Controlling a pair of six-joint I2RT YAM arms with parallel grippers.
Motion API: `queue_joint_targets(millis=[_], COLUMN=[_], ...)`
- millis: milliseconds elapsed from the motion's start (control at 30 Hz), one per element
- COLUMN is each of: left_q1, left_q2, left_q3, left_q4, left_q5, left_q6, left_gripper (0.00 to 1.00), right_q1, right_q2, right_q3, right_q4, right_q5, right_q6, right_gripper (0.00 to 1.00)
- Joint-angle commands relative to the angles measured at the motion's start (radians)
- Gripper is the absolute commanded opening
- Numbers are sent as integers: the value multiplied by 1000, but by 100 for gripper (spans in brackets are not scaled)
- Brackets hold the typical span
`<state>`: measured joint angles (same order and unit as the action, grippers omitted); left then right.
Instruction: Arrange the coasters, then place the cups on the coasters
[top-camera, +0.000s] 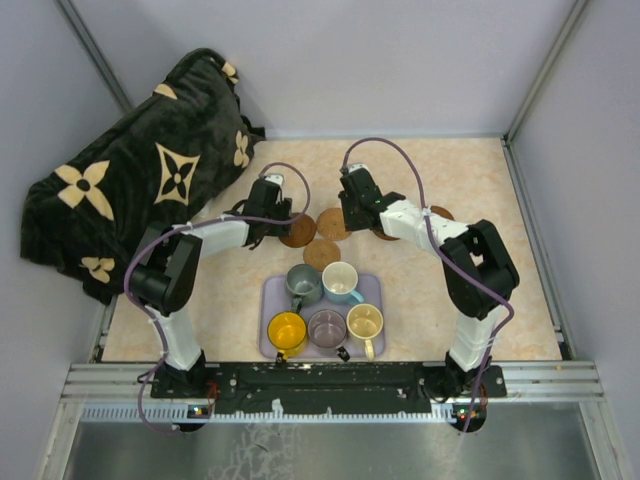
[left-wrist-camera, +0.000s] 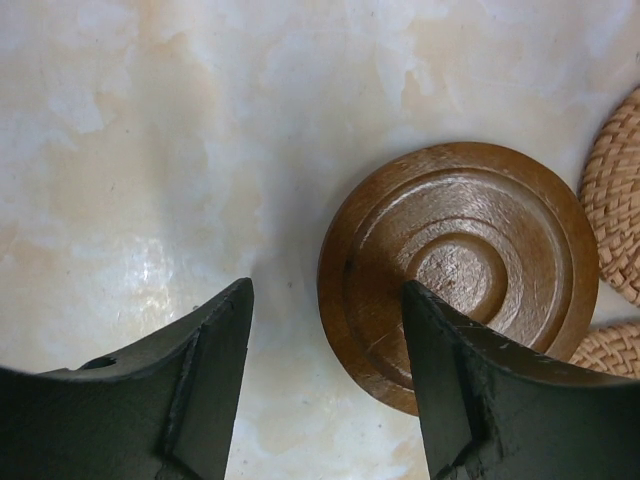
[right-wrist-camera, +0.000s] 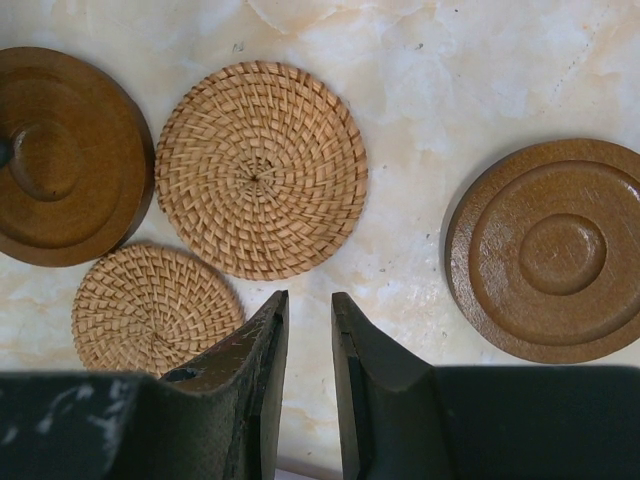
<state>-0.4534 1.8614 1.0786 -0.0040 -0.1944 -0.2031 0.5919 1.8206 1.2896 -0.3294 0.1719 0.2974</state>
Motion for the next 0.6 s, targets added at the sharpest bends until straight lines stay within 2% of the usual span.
queue_joint_targets(millis=[0,200,567], left_q1=[-3,35,204], left_q2=[43,32,-48], left_q3=[14,10,-34], left_q4=[-55,-121,-174], left_q5=[-52,-126,-96], left_q6=[2,-41,-102], left_gripper=[68,60,54], right_q1=[5,5,14], right_q2=[3,50,89], right_q3=[41,89,87], right_q4=[30,21,14], right_q5=[5,-33,-152], right_q6=[-9,-25,-35], right_gripper=[26,26,25])
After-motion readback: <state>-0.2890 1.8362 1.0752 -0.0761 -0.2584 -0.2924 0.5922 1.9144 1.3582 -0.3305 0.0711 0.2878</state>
